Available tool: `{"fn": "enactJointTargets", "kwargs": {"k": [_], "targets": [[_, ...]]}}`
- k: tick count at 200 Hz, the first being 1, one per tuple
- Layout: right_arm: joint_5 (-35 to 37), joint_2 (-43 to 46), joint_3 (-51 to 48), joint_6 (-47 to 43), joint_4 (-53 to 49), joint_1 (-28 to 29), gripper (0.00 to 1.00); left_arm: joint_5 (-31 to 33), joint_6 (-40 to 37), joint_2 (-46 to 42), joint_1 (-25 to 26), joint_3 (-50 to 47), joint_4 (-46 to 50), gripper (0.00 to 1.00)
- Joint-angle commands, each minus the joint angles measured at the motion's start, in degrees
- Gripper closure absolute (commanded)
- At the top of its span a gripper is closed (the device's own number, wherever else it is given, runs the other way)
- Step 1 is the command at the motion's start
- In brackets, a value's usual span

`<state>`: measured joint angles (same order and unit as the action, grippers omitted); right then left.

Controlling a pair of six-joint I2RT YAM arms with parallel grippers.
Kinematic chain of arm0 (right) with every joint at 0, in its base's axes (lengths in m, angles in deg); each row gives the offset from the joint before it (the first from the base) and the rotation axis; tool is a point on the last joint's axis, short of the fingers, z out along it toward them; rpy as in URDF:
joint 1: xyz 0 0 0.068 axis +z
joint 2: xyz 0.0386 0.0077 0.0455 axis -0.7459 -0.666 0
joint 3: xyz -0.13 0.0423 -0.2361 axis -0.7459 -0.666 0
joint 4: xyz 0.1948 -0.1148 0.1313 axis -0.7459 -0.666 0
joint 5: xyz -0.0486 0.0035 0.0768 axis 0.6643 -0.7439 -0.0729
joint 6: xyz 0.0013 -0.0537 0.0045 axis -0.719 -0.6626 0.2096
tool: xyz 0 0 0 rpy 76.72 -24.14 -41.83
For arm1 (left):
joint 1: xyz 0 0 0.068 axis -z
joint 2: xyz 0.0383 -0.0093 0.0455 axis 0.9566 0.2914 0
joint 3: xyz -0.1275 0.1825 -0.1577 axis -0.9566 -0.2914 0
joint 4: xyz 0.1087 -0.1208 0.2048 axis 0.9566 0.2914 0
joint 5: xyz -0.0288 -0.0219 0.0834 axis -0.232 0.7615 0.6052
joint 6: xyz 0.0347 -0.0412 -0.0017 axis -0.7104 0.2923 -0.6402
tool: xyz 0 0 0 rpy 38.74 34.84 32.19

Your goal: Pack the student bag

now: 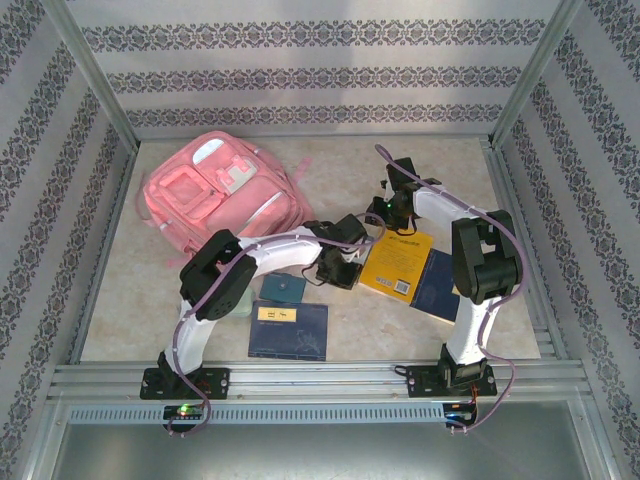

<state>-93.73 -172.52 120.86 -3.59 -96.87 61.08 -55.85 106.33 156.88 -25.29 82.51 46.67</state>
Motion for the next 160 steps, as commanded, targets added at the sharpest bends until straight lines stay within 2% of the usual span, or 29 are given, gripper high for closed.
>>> {"fn": "enactJointTargets", "kwargs": {"k": [1,15,40,65,97,127,160], "targets": [[0.1,1.3,0.0,0.2,0.1,-0.7,0.66,2.2,-0.5,0.9,-3.0,1.5,0.8,1.0],[-0.9,-0.2,1.5,-0.7,-0.9,-0.6,0.65,3.0,-1.2,1.1,-4.4,2.2,1.5,1.0],[1.9,-2.1,3.5,-2.1,-1.9,-0.4,0.62,3.6,-2.0,1.6,-6.8,4.1,3.1,1.0],[4.9,-4.4,6.3,-3.9,-3.3,-0.4,0.54,3.8,-2.3,1.3,-9.1,4.6,3.8,1.0],[4.3,-7.4,9.3,-6.5,-3.3,-0.3,0.46,4.4,-1.9,-0.9,-12.2,2.9,3.2,1.0],[2.0,-11.3,13.9,-9.8,-6.7,0.3,0.46,5.0,-1.5,-2.7,-13.4,1.4,2.4,1.0],[-1.9,-13.3,14.0,-11.6,-8.1,1.0,0.48,1.2,0.9,-1.3,-13.4,0.5,-0.3,1.0]]}}
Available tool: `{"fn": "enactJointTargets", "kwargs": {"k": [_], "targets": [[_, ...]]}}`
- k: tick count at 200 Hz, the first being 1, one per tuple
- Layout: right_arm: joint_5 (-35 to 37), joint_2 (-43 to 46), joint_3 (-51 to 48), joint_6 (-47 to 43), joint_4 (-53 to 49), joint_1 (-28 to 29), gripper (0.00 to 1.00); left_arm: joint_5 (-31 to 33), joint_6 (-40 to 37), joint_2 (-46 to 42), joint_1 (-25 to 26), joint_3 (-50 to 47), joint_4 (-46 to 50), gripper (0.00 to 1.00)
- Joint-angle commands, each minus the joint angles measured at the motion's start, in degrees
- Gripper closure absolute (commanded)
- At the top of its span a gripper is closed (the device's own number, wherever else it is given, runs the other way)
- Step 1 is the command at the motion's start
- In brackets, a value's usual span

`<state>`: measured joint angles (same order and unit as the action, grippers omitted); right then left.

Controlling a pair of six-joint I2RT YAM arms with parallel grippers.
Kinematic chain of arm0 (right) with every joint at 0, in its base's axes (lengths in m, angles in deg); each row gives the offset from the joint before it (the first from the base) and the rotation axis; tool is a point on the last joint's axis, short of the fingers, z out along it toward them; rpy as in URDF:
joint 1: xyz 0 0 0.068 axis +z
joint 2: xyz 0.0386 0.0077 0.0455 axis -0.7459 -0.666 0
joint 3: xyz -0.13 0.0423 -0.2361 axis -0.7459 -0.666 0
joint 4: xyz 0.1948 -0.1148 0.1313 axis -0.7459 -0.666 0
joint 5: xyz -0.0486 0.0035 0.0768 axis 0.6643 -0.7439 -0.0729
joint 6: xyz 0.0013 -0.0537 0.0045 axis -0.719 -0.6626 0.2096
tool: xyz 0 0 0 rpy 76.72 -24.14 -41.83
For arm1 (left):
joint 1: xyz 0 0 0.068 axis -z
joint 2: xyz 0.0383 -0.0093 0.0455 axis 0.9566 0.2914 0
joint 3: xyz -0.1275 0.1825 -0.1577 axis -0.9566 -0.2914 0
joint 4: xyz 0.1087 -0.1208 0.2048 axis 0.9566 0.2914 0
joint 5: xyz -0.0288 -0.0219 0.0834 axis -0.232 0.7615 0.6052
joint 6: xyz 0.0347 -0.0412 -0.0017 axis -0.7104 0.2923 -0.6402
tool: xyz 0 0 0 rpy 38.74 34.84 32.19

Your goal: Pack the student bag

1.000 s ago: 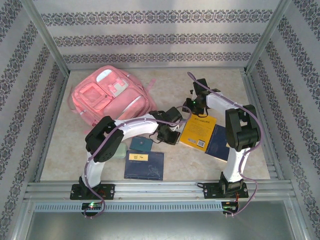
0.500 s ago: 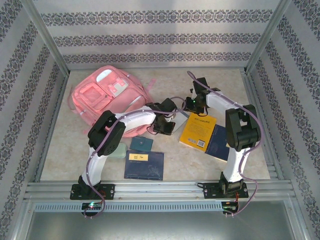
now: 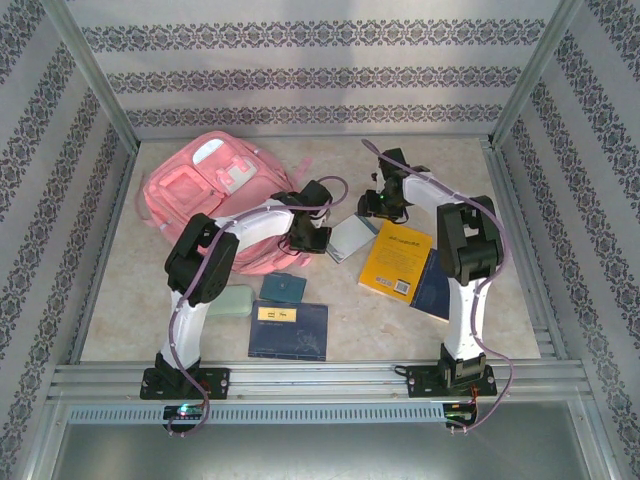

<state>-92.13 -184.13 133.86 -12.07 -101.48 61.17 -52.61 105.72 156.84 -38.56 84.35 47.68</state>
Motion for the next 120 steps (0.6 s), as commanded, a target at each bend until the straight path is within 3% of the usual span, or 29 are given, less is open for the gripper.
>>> {"fn": "enactJointTargets", "kwargs": {"k": [1,76,120], "targets": [[-3.5,-1.7,1.0,-3.2,-3.5,1.0,0.48,-2.1,1.6,-1.2,-0.1,-1.3,-1.4,1.0],[-11.3,-0.5,-1.0,-3.9,-5.4,4.4,0.5,-2.6,2.4,1.7,-0.1,0.1,-2.8,1.0],[-18.0,2.9,-3.7,-0.1,-4.7,2.1,0.51,-0.1,0.8,2.2,-0.4,0.7,-1.1,1.0]]}}
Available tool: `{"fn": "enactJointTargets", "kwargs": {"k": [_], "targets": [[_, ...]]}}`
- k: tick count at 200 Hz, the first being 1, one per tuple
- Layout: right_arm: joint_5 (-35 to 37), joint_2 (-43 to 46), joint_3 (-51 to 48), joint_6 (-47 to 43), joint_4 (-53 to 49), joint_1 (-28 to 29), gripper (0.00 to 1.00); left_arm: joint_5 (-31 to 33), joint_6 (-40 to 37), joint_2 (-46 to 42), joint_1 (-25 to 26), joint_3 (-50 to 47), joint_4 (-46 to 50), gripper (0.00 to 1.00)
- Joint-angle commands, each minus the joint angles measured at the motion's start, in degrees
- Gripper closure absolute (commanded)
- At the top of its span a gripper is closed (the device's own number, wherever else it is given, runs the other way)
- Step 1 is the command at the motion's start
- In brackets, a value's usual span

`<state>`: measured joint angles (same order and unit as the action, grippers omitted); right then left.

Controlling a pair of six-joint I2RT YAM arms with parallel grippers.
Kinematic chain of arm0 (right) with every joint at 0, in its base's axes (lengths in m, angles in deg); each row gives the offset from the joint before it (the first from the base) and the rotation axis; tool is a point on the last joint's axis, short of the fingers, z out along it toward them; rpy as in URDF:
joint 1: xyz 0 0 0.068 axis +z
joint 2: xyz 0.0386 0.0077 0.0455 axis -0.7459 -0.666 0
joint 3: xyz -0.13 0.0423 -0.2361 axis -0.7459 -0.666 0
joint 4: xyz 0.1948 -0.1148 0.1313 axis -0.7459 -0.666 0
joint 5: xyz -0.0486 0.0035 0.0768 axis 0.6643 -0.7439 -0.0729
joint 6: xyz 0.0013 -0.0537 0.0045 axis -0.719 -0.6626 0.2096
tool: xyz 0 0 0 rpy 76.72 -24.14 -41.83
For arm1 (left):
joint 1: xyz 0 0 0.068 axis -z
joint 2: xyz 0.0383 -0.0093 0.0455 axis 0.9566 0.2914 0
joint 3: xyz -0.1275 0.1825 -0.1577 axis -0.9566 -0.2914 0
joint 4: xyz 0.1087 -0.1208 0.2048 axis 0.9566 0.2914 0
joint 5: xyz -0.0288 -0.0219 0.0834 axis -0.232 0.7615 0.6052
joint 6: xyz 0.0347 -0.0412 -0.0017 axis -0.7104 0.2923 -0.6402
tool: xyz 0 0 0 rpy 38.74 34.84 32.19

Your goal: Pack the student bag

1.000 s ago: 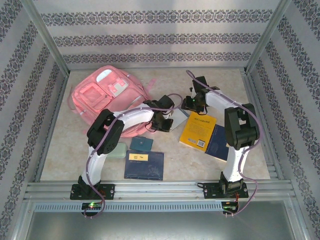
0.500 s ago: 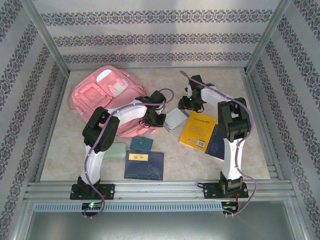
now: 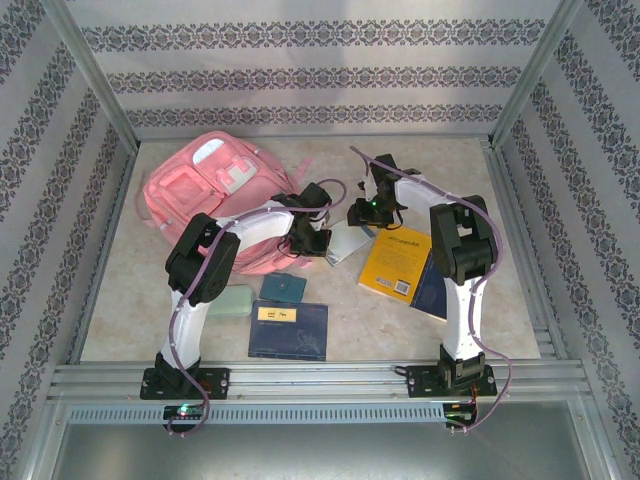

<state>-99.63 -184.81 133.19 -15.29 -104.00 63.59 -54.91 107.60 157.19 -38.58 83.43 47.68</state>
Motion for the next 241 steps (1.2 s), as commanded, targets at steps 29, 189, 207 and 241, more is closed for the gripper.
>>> {"fn": "enactJointTargets", "kwargs": {"k": [29,189,207,241], "targets": [[-21.3,8.4,-9.0,10.2,6.0,-3.5,0.51,3.3,-1.7,0.8,-0.6,0.1,-1.4,1.0],[-30.1,18.1,-20.7,17.0,11.2,-1.7,0.53,7.0,-4.1,-2.4,-0.9,-3.0,-0.5,1.0],[-30.2,18.5,-21.0,17.0,10.9,-1.0,0.53,7.3,-4.2,-2.6,-0.9,-2.9,-0.3,1.0],[-26.1,18.7,-19.4,15.0,7.2,-0.7,0.53,8.0,-4.3,-3.3,-0.9,-3.3,-0.3,1.0]]}}
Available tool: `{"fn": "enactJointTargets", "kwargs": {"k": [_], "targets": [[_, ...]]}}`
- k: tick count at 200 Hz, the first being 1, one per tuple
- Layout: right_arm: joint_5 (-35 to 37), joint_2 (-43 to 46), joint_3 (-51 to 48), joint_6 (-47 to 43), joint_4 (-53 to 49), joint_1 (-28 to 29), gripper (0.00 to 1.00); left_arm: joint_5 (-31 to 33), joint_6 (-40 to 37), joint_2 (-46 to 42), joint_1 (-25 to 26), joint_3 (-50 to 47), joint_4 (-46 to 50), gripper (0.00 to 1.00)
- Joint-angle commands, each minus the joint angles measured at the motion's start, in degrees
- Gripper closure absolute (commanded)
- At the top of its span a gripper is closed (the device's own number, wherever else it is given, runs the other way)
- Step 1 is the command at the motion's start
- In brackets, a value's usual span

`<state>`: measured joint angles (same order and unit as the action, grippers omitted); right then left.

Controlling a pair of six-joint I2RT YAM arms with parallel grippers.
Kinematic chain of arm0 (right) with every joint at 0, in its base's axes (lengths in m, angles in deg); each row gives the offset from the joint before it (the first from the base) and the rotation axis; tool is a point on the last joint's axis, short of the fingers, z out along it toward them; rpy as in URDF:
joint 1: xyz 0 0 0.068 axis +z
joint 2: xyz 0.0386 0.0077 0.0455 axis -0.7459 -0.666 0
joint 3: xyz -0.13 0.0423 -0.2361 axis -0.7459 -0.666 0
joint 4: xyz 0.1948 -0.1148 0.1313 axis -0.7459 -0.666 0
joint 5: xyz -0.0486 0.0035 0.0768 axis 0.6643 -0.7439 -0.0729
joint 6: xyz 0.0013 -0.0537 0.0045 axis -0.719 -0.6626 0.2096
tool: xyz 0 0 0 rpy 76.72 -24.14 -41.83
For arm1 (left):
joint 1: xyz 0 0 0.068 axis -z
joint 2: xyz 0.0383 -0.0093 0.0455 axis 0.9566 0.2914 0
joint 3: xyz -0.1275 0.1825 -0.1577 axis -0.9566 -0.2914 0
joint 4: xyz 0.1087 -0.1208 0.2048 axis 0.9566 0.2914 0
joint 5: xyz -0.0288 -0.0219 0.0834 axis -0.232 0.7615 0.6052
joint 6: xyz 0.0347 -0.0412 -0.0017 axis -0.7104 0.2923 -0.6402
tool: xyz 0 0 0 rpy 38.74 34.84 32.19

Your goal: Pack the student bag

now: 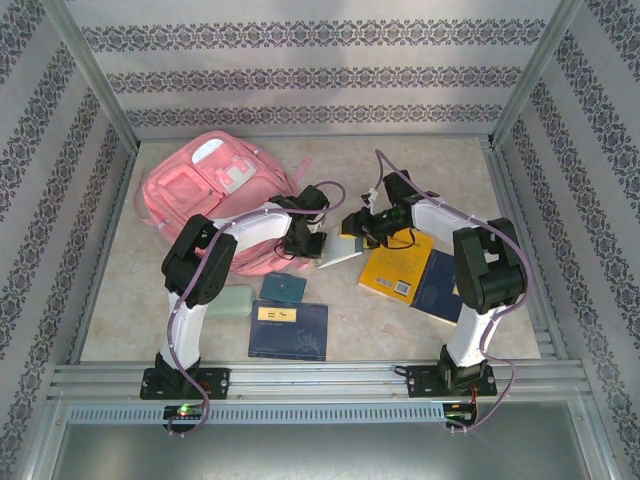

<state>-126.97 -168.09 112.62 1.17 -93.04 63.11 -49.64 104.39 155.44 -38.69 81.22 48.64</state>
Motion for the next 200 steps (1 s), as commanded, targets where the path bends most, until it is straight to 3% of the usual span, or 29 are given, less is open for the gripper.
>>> {"fn": "enactJointTargets", "kwargs": {"k": [1,38,65,91,114,127,169,200], "targets": [[1.3,1.9,1.3,-1.7,-4.0,-0.2,0.53,2.7,-1.1,-1.5,-0.8,-1.1,-1.2,1.0],[7.4,-0.2,3.5,-3.5,-7.7,-0.4,0.56,2.2,-0.6,-2.2,-0.8,-1.5,-1.7,1.0],[9.7,0.3,2.0,-2.4,-5.8,-0.2,0.78,0.2,0.5,-4.8,-0.9,-2.2,-2.5,1.0],[12.8,3.3,-0.3,-1.3,-3.9,-1.3,1.0,-1.6,0.4,-9.7,-0.9,-1.3,-1.3,0.85],[14.9,5.7,-2.3,-0.7,-2.4,-1.9,1.0,-2.5,-1.8,-13.8,-0.9,1.7,2.6,0.61],[18.0,7.0,-3.9,0.3,-1.0,-1.8,1.0,-2.1,-3.2,-15.3,-1.7,3.7,5.9,0.53],[19.5,11.8,-9.9,2.5,4.6,-1.5,1.0,-4.0,-7.0,-18.1,-10.9,4.4,10.7,0.45],[23.8,19.1,-15.4,3.1,9.9,0.4,1.0,-4.4,-9.5,-19.8,-18.4,-0.2,8.0,0.43]]}}
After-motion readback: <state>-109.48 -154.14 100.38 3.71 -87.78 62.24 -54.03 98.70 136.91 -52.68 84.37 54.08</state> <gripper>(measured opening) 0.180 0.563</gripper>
